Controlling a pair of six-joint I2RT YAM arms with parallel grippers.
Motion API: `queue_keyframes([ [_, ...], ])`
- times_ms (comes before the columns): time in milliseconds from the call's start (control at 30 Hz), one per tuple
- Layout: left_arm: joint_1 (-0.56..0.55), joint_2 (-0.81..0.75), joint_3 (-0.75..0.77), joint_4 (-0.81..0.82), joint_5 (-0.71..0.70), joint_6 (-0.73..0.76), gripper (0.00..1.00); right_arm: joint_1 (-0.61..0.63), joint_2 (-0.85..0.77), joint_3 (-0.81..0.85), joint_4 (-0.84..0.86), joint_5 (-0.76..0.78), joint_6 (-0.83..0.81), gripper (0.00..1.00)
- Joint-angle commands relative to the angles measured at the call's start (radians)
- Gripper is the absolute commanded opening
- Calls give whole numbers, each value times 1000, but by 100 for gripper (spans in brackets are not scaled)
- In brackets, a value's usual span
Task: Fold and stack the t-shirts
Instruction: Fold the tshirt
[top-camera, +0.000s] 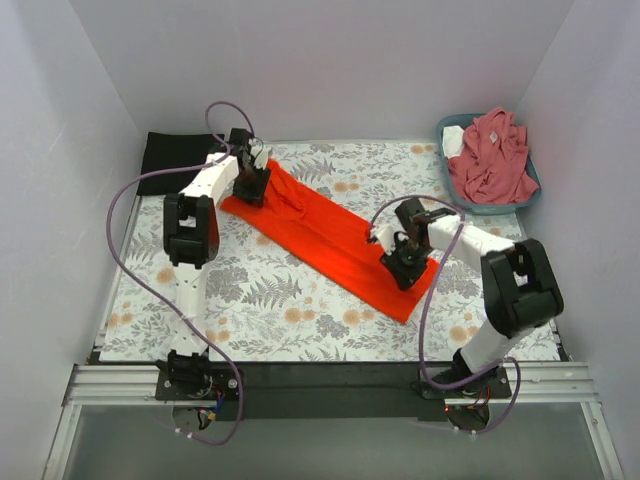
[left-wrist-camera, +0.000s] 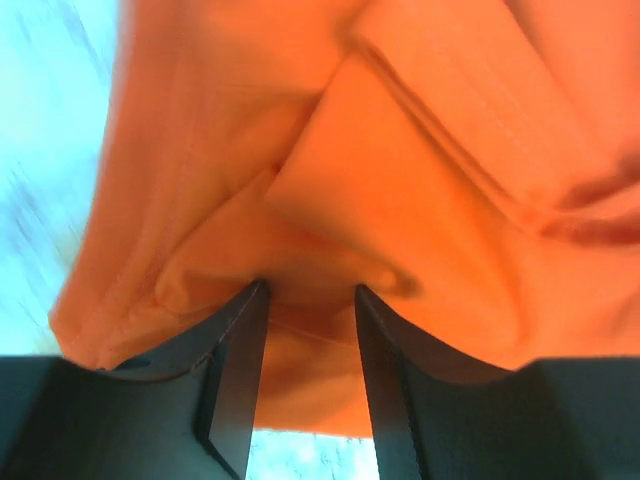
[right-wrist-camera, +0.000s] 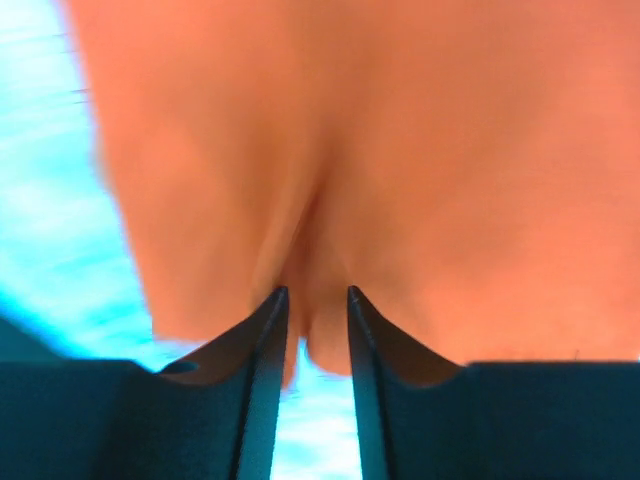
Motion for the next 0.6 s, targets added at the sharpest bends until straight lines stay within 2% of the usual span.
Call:
queue_keyframes([
  [0,8,150,392,18,67,1,40,158,-170,-46,-65,-164,80,38],
  [67,6,173,502,12,97,-39,42,152,-213,-13,-77,-164,105,40],
  [100,6,147,469,60,112,-76,43,147,-213,24,-77,-150,94,40],
  [133,6,56,413,97,142,-94,44,141,-198,35,-77,-109,82,40],
  [200,3,-54,194,211,175,-129,47,135,-164,66,-76,-83,57,38],
  [267,-3,-180,94,237,195,-142,47,135,-93,89,-71,-61,42,37],
  [367,-26,-243,-5,198,186,-153,47,133,-16,121,-47,-23,13,34],
  [567,-37,-247,-122,153,198,-183,41,129,75,144,-25,62,-12,26],
])
